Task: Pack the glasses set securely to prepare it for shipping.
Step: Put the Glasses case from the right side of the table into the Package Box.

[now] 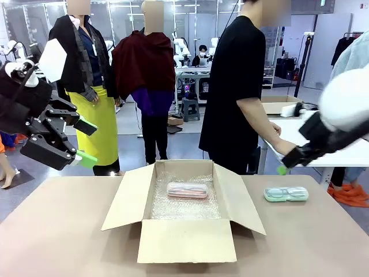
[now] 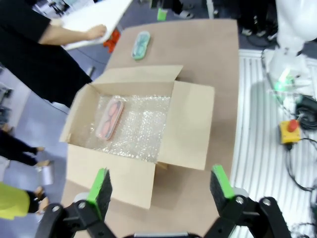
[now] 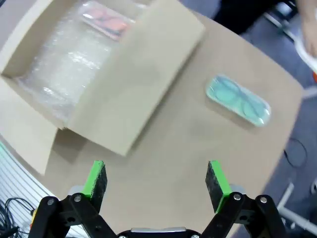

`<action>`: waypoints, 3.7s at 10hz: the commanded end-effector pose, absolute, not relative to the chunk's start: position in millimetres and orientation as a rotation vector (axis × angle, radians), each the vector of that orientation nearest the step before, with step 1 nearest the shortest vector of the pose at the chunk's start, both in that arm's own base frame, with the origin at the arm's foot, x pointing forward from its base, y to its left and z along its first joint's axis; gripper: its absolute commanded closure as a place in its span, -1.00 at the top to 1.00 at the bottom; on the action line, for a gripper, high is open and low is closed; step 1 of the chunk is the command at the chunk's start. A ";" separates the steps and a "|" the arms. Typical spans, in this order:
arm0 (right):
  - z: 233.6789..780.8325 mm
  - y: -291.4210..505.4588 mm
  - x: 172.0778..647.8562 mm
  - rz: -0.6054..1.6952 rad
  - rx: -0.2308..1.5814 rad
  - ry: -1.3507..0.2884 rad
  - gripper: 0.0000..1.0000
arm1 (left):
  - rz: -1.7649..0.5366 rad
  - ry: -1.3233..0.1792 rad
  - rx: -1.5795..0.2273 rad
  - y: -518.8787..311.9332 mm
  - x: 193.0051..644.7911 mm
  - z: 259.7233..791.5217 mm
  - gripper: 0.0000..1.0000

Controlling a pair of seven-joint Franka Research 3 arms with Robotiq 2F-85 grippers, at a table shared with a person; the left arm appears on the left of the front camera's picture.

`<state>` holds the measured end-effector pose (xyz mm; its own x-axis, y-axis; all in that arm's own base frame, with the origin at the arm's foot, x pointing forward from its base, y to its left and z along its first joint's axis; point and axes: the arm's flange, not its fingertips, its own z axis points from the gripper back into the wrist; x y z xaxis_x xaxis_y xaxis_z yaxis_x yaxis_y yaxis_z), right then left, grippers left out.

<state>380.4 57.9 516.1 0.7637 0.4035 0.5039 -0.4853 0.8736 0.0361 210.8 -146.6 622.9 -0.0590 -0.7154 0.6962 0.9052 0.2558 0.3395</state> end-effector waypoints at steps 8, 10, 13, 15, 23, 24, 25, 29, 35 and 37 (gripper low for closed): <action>540.4 42.3 340.1 0.381 0.086 -0.528 1.00 | -1.357 -0.917 -0.264 -144.9 209.1 623.5 1.00; 540.4 42.3 340.1 0.381 0.086 -0.528 1.00 | -1.357 -0.917 -0.264 -144.9 209.1 623.5 1.00; 540.4 42.3 340.1 0.381 0.086 -0.528 1.00 | -1.357 -0.917 -0.264 -144.9 209.1 623.5 1.00; 540.4 42.3 340.1 0.381 0.086 -0.528 1.00 | -1.357 -0.917 -0.264 -144.9 209.1 623.5 1.00; 561.1 33.7 378.2 1.774 -0.162 -0.338 1.00 | -1.357 -0.917 -0.264 -144.9 209.1 623.5 1.00; 554.0 39.0 380.7 1.848 -0.190 -0.274 1.00 | -1.357 -0.917 -0.264 -144.9 209.1 623.5 1.00; 554.2 45.1 383.7 1.820 -0.141 -0.304 1.00 | -1.357 -0.917 -0.264 -144.9 209.1 623.5 1.00; 558.3 54.1 384.9 1.658 -0.143 -0.289 1.00 | -1.357 -0.917 -0.264 -144.9 209.1 623.5 1.00; 521.2 59.4 519.4 1.613 -0.043 -0.130 1.00 | -1.357 -0.917 -0.264 -144.9 209.1 623.5 1.00; 520.2 57.5 551.2 1.607 -0.083 -0.103 1.00 | -1.357 -0.917 -0.264 -144.9 209.1 623.5 1.00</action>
